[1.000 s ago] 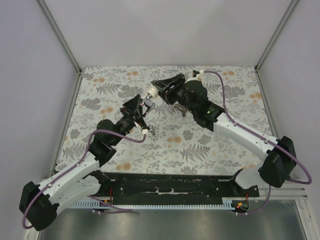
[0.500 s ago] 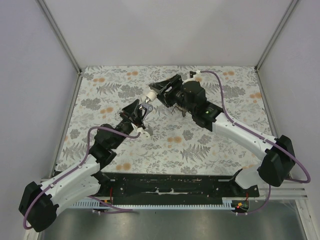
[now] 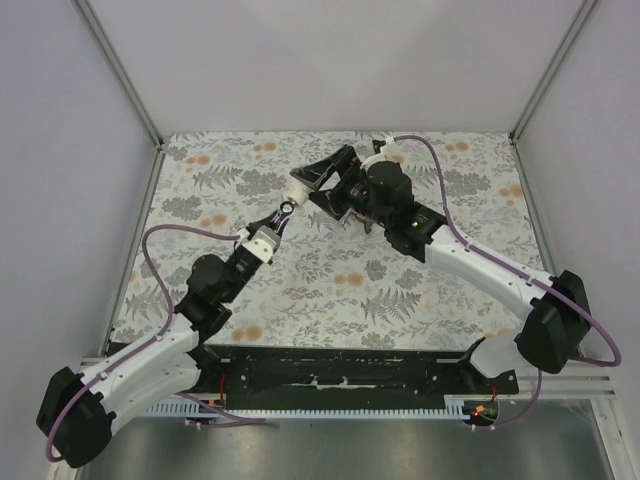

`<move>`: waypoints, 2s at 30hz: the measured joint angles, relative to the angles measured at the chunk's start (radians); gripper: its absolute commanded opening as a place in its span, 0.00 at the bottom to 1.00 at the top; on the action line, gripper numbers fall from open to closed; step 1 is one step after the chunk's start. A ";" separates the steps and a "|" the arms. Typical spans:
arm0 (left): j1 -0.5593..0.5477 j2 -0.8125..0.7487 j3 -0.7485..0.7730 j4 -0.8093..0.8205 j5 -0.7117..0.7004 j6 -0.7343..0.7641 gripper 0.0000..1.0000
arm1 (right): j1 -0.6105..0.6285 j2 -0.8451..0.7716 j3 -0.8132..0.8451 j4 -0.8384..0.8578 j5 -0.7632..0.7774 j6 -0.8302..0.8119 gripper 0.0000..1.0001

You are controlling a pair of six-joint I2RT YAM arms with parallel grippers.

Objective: Install the water faucets

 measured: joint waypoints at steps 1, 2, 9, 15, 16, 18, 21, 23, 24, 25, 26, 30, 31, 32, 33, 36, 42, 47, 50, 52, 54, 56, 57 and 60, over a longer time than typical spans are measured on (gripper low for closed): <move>0.000 -0.002 0.000 0.000 -0.006 -0.068 0.02 | -0.003 0.000 0.000 0.000 -0.015 -0.025 0.97; 0.000 -0.005 0.000 -0.001 -0.011 -0.123 0.02 | -0.007 -0.001 0.000 0.000 -0.028 -0.049 0.97; 0.018 -0.013 0.000 -0.026 -0.032 -0.547 0.02 | -0.080 -0.065 -0.036 -0.001 -0.162 -0.357 0.98; 0.141 -0.013 0.000 -0.026 0.060 -0.842 0.02 | -0.216 -0.131 -0.050 -0.048 -0.389 -0.732 0.98; 0.183 -0.008 0.000 -0.015 0.095 -0.903 0.02 | -0.232 -0.139 -0.049 -0.077 -0.427 -0.811 0.98; 0.262 0.010 0.000 0.013 0.165 -1.018 0.02 | -0.243 -0.151 -0.048 -0.137 -0.491 -0.945 0.97; 0.352 0.050 0.019 0.035 0.279 -1.172 0.02 | -0.243 -0.159 -0.027 -0.243 -0.575 -1.119 0.91; 0.369 0.072 0.053 0.024 0.350 -1.238 0.02 | -0.243 -0.159 -0.001 -0.309 -0.628 -1.218 0.93; 0.369 0.079 0.072 0.015 0.381 -1.260 0.02 | -0.243 -0.159 0.014 -0.338 -0.648 -1.266 0.95; 0.369 0.086 0.097 0.006 0.418 -1.284 0.02 | -0.243 -0.159 0.031 -0.361 -0.669 -1.316 0.97; 0.369 0.090 0.121 0.004 0.448 -1.302 0.02 | -0.243 -0.160 0.042 -0.373 -0.686 -1.358 0.98; 0.369 0.093 0.206 -0.018 0.549 -1.344 0.02 | -0.243 -0.190 0.036 -0.368 -0.731 -1.472 0.98; 0.369 0.093 0.224 -0.026 0.567 -1.352 0.02 | -0.243 -0.206 0.027 -0.358 -0.744 -1.503 0.98; 0.369 0.095 0.241 -0.035 0.584 -1.360 0.02 | -0.243 -0.219 0.019 -0.346 -0.753 -1.521 0.98; 0.369 0.097 0.253 -0.041 0.600 -1.368 0.02 | -0.243 -0.231 0.014 -0.334 -0.763 -1.542 0.98; 0.369 0.108 0.279 -0.048 0.640 -1.397 0.02 | -0.243 -0.250 0.014 -0.290 -0.813 -1.601 0.96; 0.369 0.143 0.311 -0.044 0.707 -1.463 0.02 | -0.241 -0.205 0.037 -0.186 -0.917 -1.625 0.92; 0.368 0.162 0.328 -0.034 0.737 -1.506 0.02 | -0.241 -0.145 0.049 -0.079 -0.972 -1.588 0.88; 0.361 0.174 0.339 -0.024 0.746 -1.517 0.02 | -0.241 -0.114 0.055 -0.012 -1.002 -1.547 0.83; 0.357 0.185 0.349 -0.009 0.757 -1.526 0.02 | -0.240 -0.097 0.059 0.019 -1.016 -1.524 0.80; 0.354 0.201 0.361 0.010 0.765 -1.536 0.02 | -0.238 -0.081 0.065 0.049 -1.029 -1.497 0.76; 0.353 0.217 0.372 0.027 0.775 -1.545 0.02 | -0.238 -0.068 0.066 0.082 -1.040 -1.469 0.71; 0.351 0.228 0.377 0.037 0.781 -1.549 0.02 | -0.238 -0.063 0.066 0.095 -1.045 -1.452 0.67; 0.346 0.254 0.392 0.065 0.788 -1.561 0.02 | -0.238 -0.052 0.066 0.142 -1.052 -1.400 0.53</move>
